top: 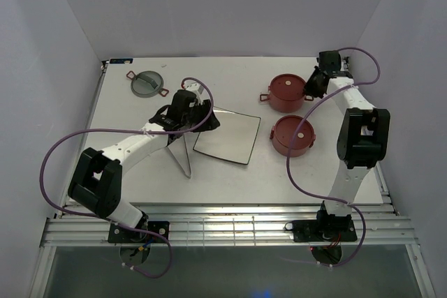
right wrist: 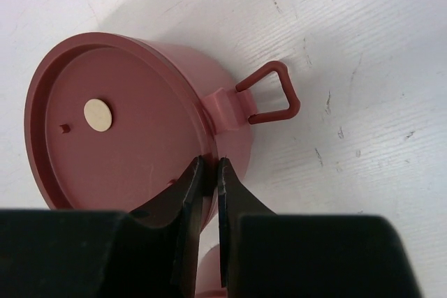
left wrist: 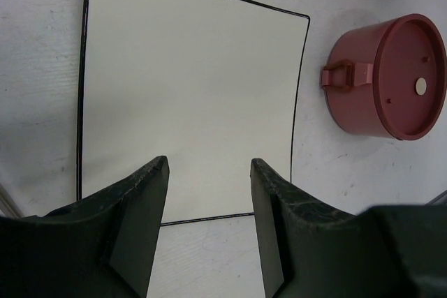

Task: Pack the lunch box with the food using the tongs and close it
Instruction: Pick up the packing box from the center of the board.

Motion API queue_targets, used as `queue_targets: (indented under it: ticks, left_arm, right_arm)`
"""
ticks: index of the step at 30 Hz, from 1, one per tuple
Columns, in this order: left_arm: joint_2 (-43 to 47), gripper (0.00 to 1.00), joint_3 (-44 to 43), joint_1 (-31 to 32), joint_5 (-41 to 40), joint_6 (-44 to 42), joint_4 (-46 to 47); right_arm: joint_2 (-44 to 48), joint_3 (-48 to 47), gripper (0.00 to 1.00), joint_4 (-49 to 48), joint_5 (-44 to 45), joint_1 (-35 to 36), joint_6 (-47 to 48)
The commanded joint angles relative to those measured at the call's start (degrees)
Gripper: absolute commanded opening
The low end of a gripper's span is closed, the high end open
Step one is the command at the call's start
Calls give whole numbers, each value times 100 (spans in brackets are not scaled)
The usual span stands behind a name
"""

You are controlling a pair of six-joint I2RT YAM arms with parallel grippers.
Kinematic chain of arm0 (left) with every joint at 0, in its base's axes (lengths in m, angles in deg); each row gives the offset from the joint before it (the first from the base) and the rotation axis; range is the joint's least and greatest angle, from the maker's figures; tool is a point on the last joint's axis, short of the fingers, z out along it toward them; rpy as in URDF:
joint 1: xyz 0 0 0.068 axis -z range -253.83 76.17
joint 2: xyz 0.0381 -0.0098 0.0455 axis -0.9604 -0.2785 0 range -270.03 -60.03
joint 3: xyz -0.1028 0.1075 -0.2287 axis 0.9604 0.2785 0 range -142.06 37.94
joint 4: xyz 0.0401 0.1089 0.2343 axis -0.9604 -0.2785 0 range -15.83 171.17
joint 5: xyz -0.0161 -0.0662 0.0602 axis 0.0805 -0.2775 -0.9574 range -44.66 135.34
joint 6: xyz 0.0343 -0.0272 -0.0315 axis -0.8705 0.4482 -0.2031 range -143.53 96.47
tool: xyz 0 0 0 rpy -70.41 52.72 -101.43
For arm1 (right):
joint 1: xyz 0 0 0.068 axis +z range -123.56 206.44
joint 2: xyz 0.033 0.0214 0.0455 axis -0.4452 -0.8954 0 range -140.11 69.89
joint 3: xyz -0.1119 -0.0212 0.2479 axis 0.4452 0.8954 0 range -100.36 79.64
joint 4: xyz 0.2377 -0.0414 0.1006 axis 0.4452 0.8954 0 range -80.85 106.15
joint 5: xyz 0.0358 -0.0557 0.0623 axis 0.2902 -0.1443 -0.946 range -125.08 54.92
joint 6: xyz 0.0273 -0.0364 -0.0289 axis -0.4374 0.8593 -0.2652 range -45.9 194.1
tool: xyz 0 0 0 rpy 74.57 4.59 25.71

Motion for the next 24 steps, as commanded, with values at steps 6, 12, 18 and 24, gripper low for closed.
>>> queue_targets:
  ticks: [6, 12, 18, 24]
  left_arm:
    - [340, 61, 129, 120, -169, -103, 154]
    - [375, 61, 138, 182, -265, -121, 145]
    - [375, 62, 138, 182, -310, -139, 189]
    - [533, 61, 234, 226, -327, -139, 259]
  right_arm:
    - [1006, 296, 8, -520, -64, -20, -48]
    - [1393, 542, 8, -547, -82, -20, -101]
    - [1771, 551, 8, -266, -91, -20, -101]
    - [2280, 727, 8, -38, 32, -20, -83]
